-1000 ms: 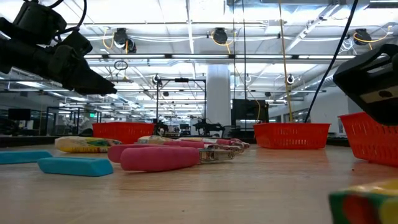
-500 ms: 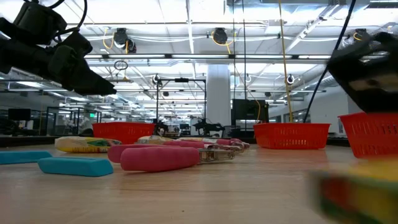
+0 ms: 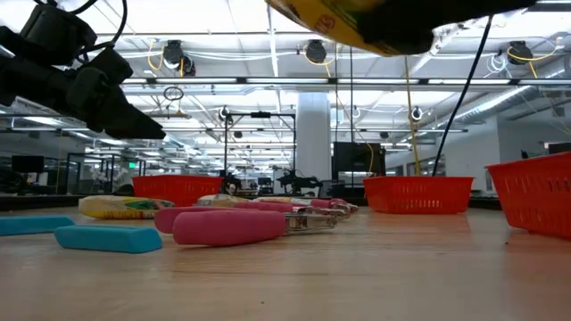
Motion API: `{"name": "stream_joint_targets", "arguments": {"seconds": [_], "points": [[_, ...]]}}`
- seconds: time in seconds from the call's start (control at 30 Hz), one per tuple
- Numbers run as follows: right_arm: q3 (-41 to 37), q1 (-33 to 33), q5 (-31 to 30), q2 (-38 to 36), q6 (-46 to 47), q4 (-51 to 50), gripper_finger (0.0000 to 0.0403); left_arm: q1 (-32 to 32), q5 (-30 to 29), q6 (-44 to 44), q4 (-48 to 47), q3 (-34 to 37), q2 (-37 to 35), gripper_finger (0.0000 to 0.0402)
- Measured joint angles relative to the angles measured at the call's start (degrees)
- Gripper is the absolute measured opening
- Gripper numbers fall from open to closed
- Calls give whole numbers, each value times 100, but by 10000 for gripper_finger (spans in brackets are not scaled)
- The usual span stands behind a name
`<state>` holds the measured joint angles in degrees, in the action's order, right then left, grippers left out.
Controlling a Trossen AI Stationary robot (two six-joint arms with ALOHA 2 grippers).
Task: Pick & Place School Supplies
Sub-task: Put the yellow crayon box into the top right red bin
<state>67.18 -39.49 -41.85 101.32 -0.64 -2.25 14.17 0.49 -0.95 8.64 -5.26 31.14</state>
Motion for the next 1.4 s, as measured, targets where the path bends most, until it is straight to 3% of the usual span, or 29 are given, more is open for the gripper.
{"name": "stream_joint_targets", "arguments": {"seconds": [0.17, 0.43, 0.6, 0.77, 1.1, 1.23, 1.4], "points": [[-1108, 331, -314, -813, -442, 899, 99, 1, 0, 44, 4, 0, 0, 218], [-3727, 1063, -166, -2858, -1190, 3119, 99, -1, -10, 70, 52, 0, -2, 218], [-4748, 1714, -122, -4284, -1248, 2944, 99, -1, -35, 63, 55, 0, -1, 218], [-5131, 2680, 606, -5224, -1119, 2106, 97, 1, -37, 48, 57, 0, -2, 218], [-5137, 5094, 2651, -5237, -1211, 1553, 97, -1, -58, 47, 63, 0, -2, 218], [-5137, 5633, 3247, -4993, -1145, 1511, 97, 1, -59, 48, 61, 0, -2, 218], [-5137, 5909, 3469, -4602, -1098, 1430, 96, 1, -59, 70, 61, 0, -2, 218]]}}
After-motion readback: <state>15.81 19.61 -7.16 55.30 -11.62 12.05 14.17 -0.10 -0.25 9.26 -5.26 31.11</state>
